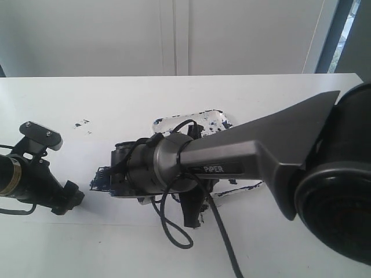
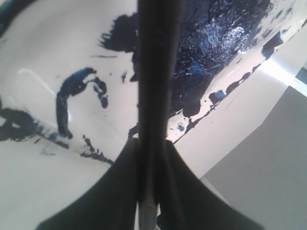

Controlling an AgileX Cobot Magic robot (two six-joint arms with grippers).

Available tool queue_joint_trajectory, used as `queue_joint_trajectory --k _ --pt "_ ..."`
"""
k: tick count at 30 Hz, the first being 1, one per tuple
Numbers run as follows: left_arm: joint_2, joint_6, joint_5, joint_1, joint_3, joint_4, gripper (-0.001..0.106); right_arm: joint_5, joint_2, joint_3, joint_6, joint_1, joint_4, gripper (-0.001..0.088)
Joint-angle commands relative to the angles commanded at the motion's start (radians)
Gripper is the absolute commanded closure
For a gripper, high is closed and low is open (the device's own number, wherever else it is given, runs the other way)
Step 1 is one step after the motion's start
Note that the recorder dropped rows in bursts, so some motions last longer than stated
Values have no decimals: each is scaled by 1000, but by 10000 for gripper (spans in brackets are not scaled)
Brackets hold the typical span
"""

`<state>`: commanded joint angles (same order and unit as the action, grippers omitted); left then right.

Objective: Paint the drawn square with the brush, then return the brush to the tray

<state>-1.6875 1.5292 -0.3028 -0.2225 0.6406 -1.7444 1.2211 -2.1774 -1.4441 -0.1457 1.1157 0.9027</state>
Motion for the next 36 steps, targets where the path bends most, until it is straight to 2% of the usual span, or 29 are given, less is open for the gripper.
queue_joint_trajectory --k 6,12,17,23,29,32,36 --pt "0 0 0 0 0 0 111 0 59 0 -85 0 43 868" --pt "0 2 0 0 0 0 111 0 182 4 -153 0 -16 868" --pt "0 2 7 0 0 0 111 0 277 45 -207 -7 -12 868" --pt "2 4 1 0 0 0 111 0 377 170 -275 -26 -19 868" --pt "12 4 -19 0 0 0 111 0 463 323 -425 -30 -25 868" --pt "52 4 -16 0 0 0 111 0 488 423 -505 -30 -31 868" --pt "134 2 -1 0 2 0 111 -76 492 542 -571 -30 -66 868"
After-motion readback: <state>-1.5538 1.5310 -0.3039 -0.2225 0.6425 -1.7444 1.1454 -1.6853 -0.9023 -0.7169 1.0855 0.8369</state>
